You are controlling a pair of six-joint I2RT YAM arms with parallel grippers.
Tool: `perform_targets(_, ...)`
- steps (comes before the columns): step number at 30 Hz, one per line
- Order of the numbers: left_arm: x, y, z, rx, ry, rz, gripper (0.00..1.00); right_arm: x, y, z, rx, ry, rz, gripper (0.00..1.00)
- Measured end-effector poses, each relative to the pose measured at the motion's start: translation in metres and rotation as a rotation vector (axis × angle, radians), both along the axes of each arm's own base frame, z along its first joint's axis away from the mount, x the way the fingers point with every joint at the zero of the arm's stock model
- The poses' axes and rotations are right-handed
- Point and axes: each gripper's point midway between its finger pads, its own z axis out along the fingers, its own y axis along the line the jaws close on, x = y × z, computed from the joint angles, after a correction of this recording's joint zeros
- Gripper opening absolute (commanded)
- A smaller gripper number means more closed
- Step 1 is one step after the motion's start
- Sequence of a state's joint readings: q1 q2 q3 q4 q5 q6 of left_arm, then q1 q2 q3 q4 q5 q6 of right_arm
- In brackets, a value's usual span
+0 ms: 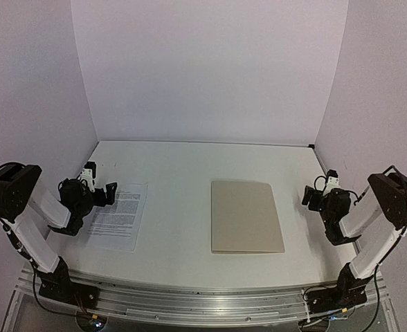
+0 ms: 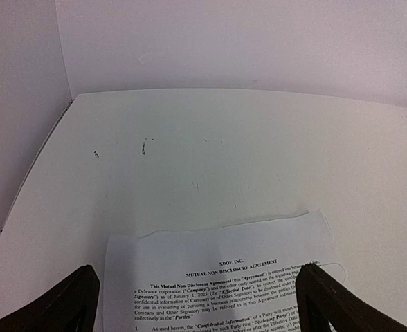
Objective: Put the files into the folder
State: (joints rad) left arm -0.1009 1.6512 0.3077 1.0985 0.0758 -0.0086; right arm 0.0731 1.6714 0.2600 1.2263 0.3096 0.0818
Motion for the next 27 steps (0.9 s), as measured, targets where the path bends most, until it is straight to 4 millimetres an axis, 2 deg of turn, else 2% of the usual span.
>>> perform_targets(7,0.0,-0.001,0.0,0.001,0.0,-0.006,1.0,0.002,-0.001,0.003,-0.002,0.001,-0.005,0.98)
perform_targets(11,-0.001,-0.02,0.001,0.023,0.044,-0.13,1.0,0.024,0.004,0.02,0.001,0.033,0.011,0.98)
perform_targets(13,0.003,-0.038,0.02,0.043,0.032,-0.227,0.99,0.048,0.006,0.045,0.02,0.036,0.011,0.98)
perform_targets(15,0.007,-0.061,0.049,0.077,-0.02,-0.319,0.93,0.07,0.014,0.07,0.054,0.032,0.04,0.95)
perform_targets(18,0.005,-0.12,0.09,0.163,-0.076,-0.474,0.83,0.09,0.041,0.095,0.172,0.083,0.154,0.88)
perform_targets(21,-0.012,-0.197,0.116,0.237,-0.08,-0.646,0.85,0.087,0.075,0.098,0.357,0.199,0.285,0.84)
perform_targets(24,-0.051,-0.283,0.126,0.333,-0.067,-0.823,0.89,0.064,0.103,0.076,0.517,0.359,0.34,0.82)
perform_targets(27,-0.105,-0.355,0.112,0.452,-0.053,-0.997,0.87,0.024,0.126,0.043,0.626,0.529,0.336,0.81)
